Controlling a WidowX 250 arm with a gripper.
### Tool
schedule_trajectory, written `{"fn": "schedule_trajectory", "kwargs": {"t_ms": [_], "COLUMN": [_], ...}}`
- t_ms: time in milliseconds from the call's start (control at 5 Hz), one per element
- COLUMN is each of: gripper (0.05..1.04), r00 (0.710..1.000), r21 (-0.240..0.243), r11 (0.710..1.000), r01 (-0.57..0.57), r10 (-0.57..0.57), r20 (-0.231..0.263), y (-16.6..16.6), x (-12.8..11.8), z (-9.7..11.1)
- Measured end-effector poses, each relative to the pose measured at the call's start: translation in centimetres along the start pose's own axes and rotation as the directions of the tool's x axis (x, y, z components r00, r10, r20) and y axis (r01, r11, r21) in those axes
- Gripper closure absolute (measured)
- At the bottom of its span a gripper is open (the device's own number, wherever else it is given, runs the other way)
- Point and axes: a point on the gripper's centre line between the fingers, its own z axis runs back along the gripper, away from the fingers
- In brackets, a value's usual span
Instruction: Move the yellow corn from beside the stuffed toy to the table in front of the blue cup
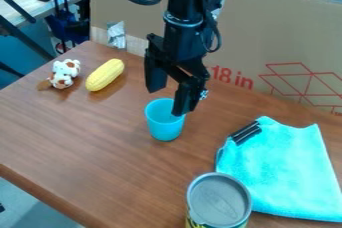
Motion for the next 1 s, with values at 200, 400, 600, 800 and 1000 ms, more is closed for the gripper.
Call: {"fn": "schedule_trajectory", "kwargs": {"t_ms": [200,400,600,800,1000], "gripper": [0.078,0.078,0.078,0.078,0.078], "r00": [1.000,0.999,0.992,0.986,0.976], "r21": [-0.011,-0.042,-0.053,-0.037,-0.011], "r11": [1.000,0.998,0.991,0.989,0.980], "r01": [-0.003,-0.041,-0.126,-0.146,-0.201], "r10": [0.003,0.040,0.127,0.149,0.201], "r20": [-0.028,-0.031,0.015,0.081,0.084], "y": [0.0,2.9,7.0,9.7,12.1], "x": [-0.2,-1.3,-2.4,-2.4,-2.1], "z": [-0.8,-1.2,-0.1,0.8,-0.4]}}
